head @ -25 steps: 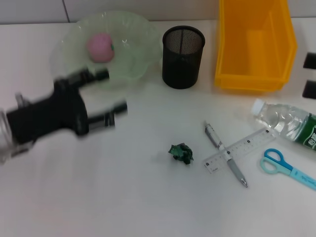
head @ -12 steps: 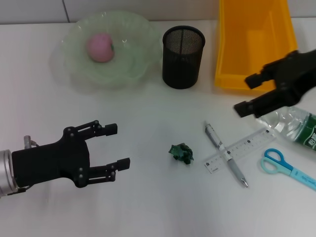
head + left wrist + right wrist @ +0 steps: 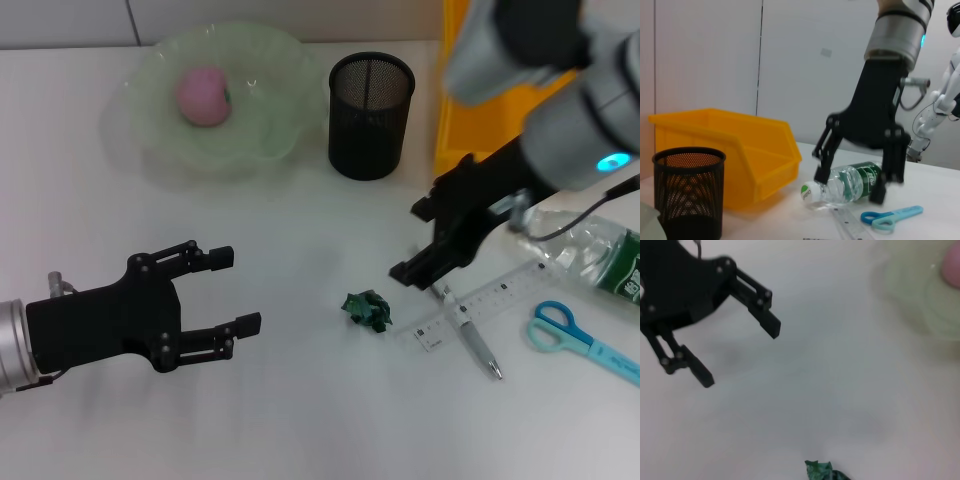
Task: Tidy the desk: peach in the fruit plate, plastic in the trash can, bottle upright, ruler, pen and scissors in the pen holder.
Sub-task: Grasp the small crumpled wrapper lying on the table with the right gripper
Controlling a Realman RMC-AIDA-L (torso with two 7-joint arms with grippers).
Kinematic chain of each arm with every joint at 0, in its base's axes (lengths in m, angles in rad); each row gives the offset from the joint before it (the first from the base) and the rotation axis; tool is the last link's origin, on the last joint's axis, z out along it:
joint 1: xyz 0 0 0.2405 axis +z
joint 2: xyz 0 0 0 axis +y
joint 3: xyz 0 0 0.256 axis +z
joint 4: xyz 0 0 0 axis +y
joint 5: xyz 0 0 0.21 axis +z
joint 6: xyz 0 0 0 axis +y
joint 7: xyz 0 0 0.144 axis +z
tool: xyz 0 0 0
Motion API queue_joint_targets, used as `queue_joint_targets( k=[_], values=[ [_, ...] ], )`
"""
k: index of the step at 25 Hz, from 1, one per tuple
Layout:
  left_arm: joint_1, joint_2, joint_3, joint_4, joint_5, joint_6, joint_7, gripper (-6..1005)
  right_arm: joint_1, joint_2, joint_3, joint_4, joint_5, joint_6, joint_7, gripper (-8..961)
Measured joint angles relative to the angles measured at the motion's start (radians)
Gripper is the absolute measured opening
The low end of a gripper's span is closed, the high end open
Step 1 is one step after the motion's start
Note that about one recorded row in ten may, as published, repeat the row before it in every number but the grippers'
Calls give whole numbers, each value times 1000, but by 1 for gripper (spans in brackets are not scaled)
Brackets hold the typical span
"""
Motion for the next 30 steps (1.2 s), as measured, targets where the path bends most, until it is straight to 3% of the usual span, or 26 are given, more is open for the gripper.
queue_joint_targets(
  k=[6, 11, 17, 26, 30],
  values=[
    [-1, 1, 0, 0, 0, -6, 0, 815, 4, 3, -213, 99, -24, 185, 55, 819],
    [-10, 0, 1, -5, 0, -11, -2, 815, 26, 4, -318, 173, -20, 303, 114, 818],
    [-13, -3, 0, -6, 0, -15, -4, 815, 57, 4, -344, 264, -9, 371, 162, 817],
    [-9, -3, 0, -6, 0, -15, -8, 815, 73, 4, -349, 304, 40, 368, 165, 815],
    [-7, -3, 0, -6, 0, -15, -12, 814, 83, 3, -350, 336, 39, 366, 176, 736]
  ],
)
